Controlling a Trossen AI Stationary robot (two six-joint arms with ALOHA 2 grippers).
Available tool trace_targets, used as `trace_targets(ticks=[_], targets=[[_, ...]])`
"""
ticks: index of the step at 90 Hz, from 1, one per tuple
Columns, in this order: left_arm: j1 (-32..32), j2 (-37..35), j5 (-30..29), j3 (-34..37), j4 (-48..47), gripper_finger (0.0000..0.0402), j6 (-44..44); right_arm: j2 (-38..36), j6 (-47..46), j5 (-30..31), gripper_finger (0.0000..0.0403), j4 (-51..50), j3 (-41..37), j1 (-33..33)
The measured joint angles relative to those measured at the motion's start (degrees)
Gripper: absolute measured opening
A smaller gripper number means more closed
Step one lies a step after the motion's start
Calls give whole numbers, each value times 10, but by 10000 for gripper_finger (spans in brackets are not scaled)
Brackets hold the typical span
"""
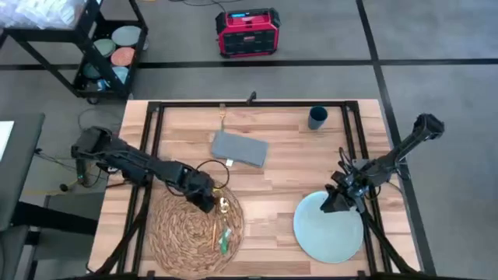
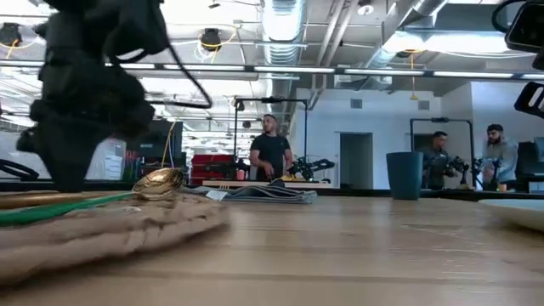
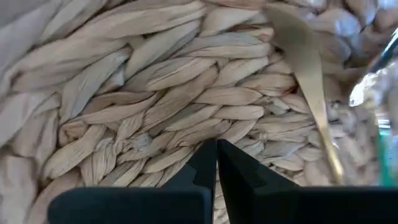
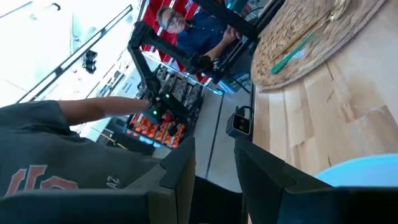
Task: Set table place
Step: Move the brown table mat to the center of the table
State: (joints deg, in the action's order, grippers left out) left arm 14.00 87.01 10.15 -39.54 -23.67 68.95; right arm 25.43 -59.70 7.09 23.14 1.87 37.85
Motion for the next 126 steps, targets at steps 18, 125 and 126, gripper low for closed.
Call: trace_targets(ticks=[18, 125, 126], targets=[[-49, 52, 16, -29, 72, 0, -24, 0, 2, -12, 102, 0, 0, 0], [-91, 119, -159, -294, -312, 0, -119, 0, 15, -11, 102, 0, 0, -1], [-87, 119, -156, -292, -312, 0, -119, 0, 15, -12, 102, 0, 0, -1]])
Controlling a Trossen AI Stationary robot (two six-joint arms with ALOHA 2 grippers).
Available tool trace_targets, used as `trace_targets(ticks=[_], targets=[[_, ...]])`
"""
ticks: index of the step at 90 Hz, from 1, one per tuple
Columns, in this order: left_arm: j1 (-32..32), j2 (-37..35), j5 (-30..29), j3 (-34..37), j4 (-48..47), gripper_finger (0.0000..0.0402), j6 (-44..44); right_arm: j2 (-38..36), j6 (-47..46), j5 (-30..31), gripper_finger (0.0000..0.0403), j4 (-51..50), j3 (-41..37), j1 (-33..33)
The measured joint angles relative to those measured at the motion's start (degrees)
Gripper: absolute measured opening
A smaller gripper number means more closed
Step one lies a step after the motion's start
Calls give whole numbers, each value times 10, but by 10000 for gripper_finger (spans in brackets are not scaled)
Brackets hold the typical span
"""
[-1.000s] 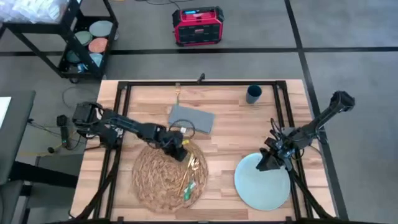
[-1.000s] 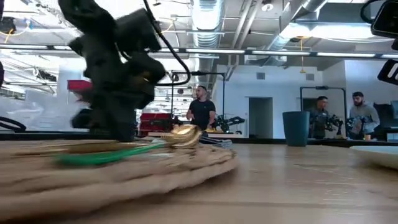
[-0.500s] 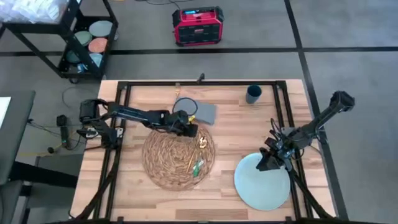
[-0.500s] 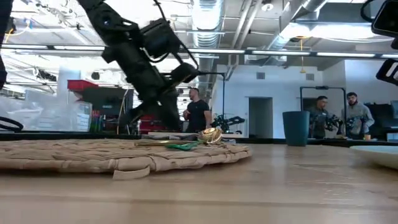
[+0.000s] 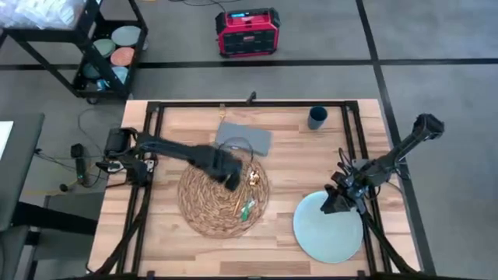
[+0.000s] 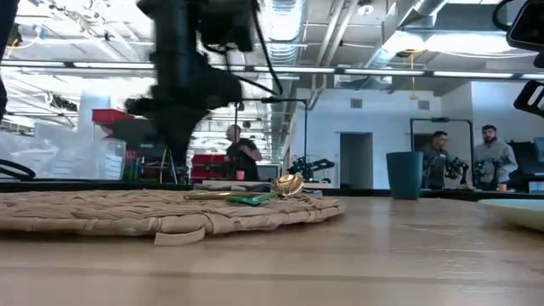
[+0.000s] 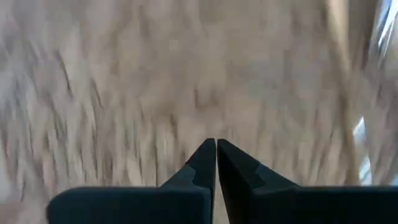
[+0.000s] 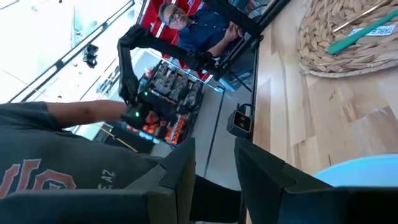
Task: Set table place
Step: Move the brown table mat to the center of the table
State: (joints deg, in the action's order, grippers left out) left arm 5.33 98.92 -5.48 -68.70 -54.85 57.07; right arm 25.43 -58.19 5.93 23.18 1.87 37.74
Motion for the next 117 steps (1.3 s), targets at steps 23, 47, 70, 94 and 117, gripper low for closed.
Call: trace_targets(ticks=[23, 47, 70, 94, 117], targets=[[60, -3, 20, 75, 58, 0, 103, 0, -5, 0, 102, 0, 0, 0], [68, -5, 57, 110, 186, 0, 124, 0, -17, 0, 102, 22, 0, 1], [20, -3, 37, 110, 281, 0, 107, 0, -13, 0, 102, 26, 0, 0], [10, -3, 35, 110, 351, 0, 107, 0, -13, 3, 102, 26, 0, 1], [22, 25, 39, 95, 377, 0, 133, 0, -13, 4, 102, 26, 0, 0]])
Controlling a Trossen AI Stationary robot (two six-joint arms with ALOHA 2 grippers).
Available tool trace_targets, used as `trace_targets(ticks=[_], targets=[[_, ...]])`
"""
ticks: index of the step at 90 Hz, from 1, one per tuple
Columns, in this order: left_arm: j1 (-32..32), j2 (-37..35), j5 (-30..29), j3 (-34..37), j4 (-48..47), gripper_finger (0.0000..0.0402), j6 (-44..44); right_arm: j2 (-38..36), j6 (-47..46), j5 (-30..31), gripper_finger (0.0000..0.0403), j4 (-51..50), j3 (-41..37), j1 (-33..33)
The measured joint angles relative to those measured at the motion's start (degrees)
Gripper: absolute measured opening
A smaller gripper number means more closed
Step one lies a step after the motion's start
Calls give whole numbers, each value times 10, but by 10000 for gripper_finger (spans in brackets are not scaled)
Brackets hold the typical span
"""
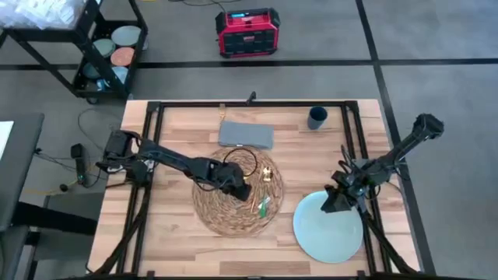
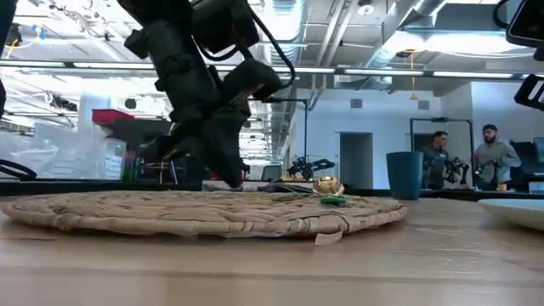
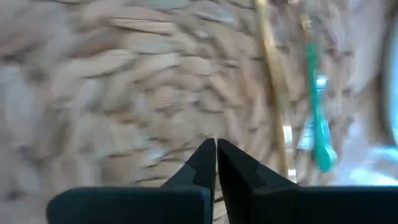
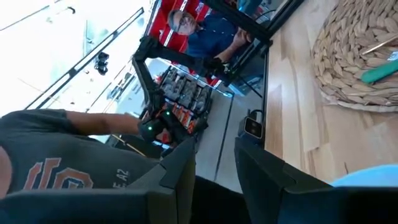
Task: Set table place
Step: Move the brown table mat to the center of the table
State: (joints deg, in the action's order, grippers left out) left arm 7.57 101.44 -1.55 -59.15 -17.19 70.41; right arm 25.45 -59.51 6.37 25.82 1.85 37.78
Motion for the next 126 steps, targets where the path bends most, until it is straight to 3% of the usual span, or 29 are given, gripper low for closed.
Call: trace_targets(ticks=[15, 28, 45, 55, 93, 126], targets=[[20, -19, -82, -80, -225, 0, 4, 0, 0, 2, 102, 2, 0, 0], [41, -21, -53, -95, -302, 0, -25, 0, 0, 0, 102, 0, 0, 0], [85, -16, -17, -63, -277, 0, 19, 0, 0, -2, 102, 2, 0, 0], [85, -13, -16, -54, -252, 0, 20, 0, 0, -3, 102, 5, 0, 0], [82, 53, 76, -52, -97, 0, -6, 0, -9, -5, 102, 19, 0, 2], [75, 56, 57, -49, -34, 0, 17, 0, 0, -6, 102, 19, 0, 5]])
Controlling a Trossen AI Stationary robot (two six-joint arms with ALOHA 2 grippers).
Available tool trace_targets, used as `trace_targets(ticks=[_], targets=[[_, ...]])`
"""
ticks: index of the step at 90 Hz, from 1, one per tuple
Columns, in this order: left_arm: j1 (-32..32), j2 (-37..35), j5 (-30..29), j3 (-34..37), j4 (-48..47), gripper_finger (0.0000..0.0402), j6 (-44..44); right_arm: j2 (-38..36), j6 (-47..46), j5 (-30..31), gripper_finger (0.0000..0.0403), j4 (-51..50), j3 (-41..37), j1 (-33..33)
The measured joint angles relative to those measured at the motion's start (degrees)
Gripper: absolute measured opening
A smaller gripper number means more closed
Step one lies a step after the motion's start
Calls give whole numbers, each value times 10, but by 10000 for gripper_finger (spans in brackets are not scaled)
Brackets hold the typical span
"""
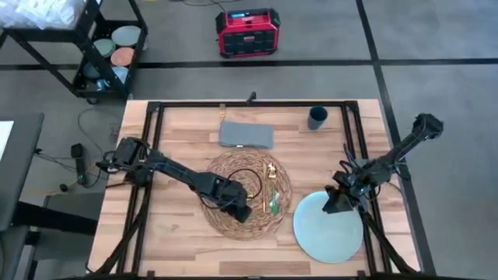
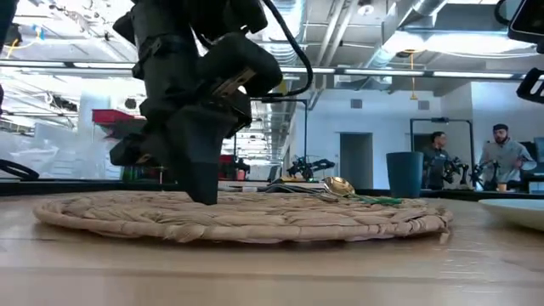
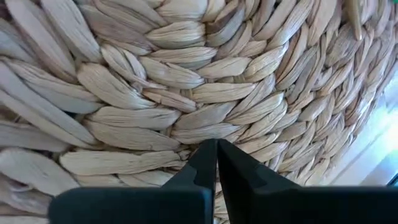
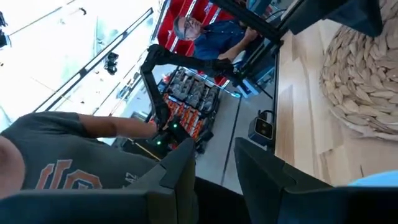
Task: Set table place
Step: Move the brown table mat to the center of the table, then move the gray table napkin to the left of the brown table mat
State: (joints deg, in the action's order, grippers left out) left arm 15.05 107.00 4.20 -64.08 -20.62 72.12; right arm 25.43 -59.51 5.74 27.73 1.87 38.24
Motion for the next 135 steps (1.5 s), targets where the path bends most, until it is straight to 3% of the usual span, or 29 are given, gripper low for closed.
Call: trace_targets(ticks=[14, 25, 37, 44, 50, 60, 70, 85, 95, 109, 135], targets=[[5, -5, -12, -14, 10, 0, 8, 0, 2, -11, 102, -1, 0, 0], [-6, -34, -24, -75, 0, 0, -54, 0, 2, -14, 102, -1, 0, 0], [-68, -52, -86, -156, -109, 0, -271, 0, 26, -14, 102, 7, 0, -2], [-133, -54, -150, -205, -196, 0, -413, 0, 30, -15, 102, 12, 0, -6], [-208, -55, -161, -233, -260, 0, -535, 0, 30, -15, 102, 13, 0, -13], [-333, -52, -121, -236, -286, 0, -688, 0, 25, -15, 102, 16, 0, -27], [-451, -53, -37, -245, -274, 7, -799, 0, 19, -14, 102, 16, 0, -47], [-569, -42, 60, -246, -208, 45, -919, 1, 7, -14, 102, 15, 0, -82], [-600, -15, 79, -252, -214, 72, -947, 1, 4, -14, 102, 15, 0, -100], [-597, 41, 80, -264, -263, 100, -1029, 1, -5, -14, 103, 15, 0, -121], [-578, 141, 80, -326, -352, 112, -1106, 1, -10, -14, 103, 15, 0, -140]])
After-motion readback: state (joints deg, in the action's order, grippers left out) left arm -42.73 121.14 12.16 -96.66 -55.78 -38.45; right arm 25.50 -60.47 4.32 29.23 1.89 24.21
